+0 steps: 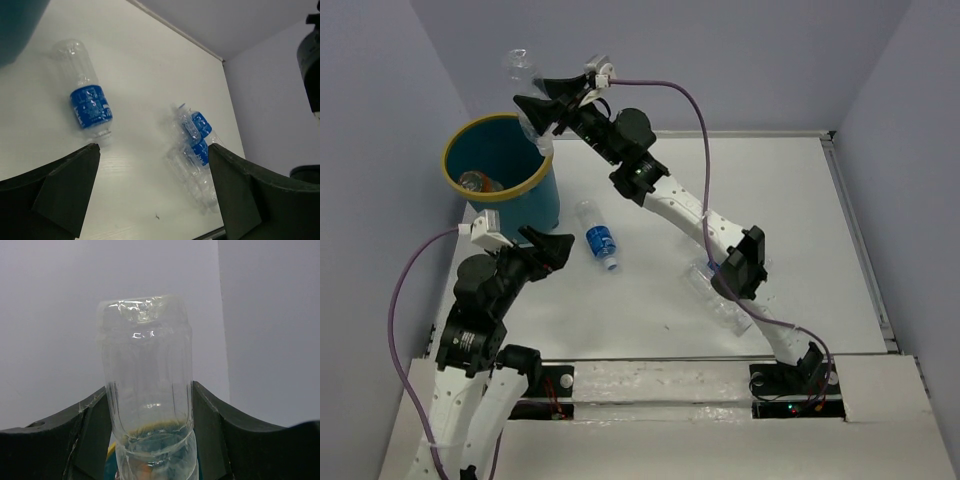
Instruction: Put the plastic bottles in the bin
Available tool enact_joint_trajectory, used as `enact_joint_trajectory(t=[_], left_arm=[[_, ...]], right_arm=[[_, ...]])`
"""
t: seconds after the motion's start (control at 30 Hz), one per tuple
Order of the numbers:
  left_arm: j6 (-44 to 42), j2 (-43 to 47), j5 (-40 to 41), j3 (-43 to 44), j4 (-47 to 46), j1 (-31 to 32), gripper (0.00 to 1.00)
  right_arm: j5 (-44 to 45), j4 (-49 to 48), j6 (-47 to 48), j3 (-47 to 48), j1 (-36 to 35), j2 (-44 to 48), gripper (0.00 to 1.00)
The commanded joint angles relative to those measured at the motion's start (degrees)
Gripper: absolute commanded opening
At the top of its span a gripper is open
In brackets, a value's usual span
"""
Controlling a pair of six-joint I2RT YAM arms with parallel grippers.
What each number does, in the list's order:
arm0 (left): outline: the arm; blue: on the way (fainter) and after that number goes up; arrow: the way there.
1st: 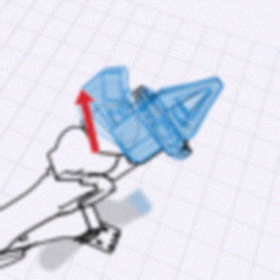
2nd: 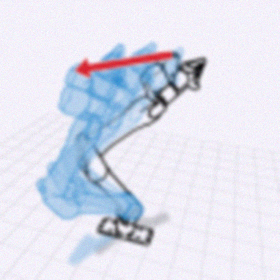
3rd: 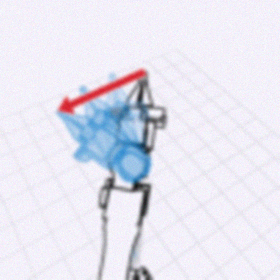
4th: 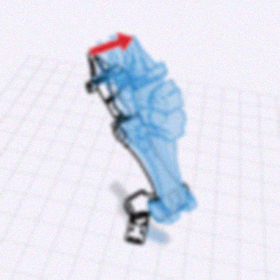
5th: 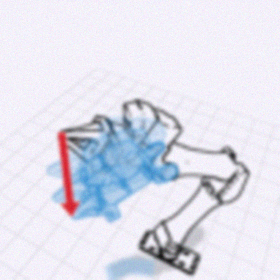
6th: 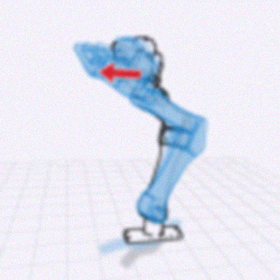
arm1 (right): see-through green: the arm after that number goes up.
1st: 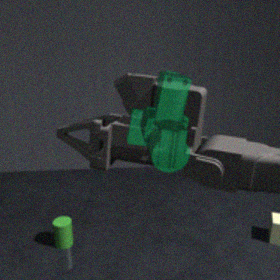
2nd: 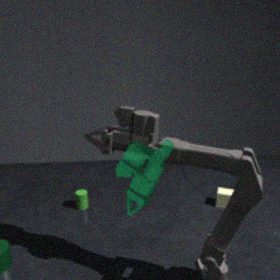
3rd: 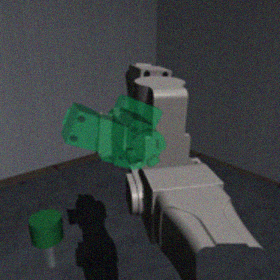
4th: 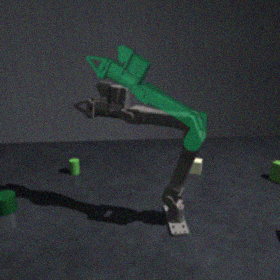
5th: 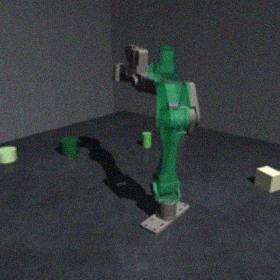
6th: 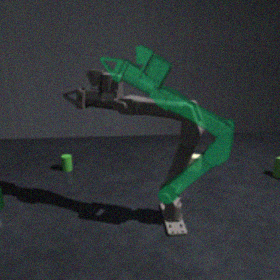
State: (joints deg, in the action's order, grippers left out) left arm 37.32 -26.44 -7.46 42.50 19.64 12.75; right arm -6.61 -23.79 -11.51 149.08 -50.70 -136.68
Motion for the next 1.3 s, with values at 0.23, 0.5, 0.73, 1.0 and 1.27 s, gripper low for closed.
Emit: enact_joint_trajectory(t=[0.23,0.5,0.73,1.0,1.27], left_arm=[[11.6,3.1,-12.8,-14.7,-3.0,2.3,0.99],[13.1,4.0,-9.9,-20.1,-4.4,2.7,0.99],[12.5,-0.4,-5.7,-22.4,-8.5,3.2,0.99],[11.6,-6.7,-0.3,-19.8,-12.9,3.5,0.99],[11.5,-20.9,9.5,-15.2,-21.7,6.3,0.99]], right_arm=[[8.6,-14.2,-4.7,6.5,-0.3,-9.6,0.39],[10.9,-15.4,-7.7,6.0,-0.3,-11.6,0.39],[8.5,-11.5,-3.7,5.0,-1.9,-15.0,0.47],[3.9,-7.3,-0.3,-1.0,-2.4,-7.0,0.96],[1.7,-0.3,4.0,-21.5,-2.4,11.6,1.0]])
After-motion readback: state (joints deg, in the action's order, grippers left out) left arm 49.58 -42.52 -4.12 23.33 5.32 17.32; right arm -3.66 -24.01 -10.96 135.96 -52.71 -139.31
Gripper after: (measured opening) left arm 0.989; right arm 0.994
